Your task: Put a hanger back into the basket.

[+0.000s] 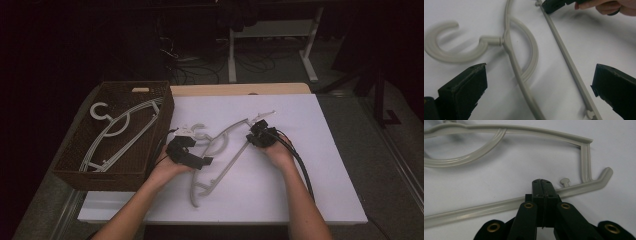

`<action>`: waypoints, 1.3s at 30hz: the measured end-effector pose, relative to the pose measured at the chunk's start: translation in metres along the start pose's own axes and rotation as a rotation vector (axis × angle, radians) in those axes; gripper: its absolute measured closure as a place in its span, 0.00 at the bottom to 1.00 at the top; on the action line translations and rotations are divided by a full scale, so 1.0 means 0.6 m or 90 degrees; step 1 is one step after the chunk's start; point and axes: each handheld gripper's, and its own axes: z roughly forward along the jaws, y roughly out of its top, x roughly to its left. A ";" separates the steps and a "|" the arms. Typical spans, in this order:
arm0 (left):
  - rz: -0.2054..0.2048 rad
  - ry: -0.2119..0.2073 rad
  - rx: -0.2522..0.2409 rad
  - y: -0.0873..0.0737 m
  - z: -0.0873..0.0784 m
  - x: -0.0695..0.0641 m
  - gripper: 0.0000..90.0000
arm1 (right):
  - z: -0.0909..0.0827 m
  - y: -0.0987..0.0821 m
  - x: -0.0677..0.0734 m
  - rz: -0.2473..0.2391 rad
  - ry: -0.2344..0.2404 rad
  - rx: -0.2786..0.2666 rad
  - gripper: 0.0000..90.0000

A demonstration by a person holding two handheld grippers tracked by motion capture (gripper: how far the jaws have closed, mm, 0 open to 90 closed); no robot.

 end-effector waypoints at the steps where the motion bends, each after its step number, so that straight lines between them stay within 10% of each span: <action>1: 0.001 0.001 0.008 -0.002 0.003 0.001 0.02 | 0.000 0.000 0.000 0.000 -0.001 -0.001 0.99; 10: -0.007 -0.012 0.066 -0.017 0.031 0.010 0.16 | 0.000 0.000 0.001 -0.001 -0.003 0.003 0.99; 24: 0.007 -0.054 0.072 -0.016 0.041 0.004 0.52 | 0.000 0.000 0.002 -0.010 -0.006 0.011 0.99; 39: -0.055 -0.034 0.075 -0.012 0.041 0.012 0.75 | 0.001 -0.003 0.005 -0.023 -0.020 0.025 0.99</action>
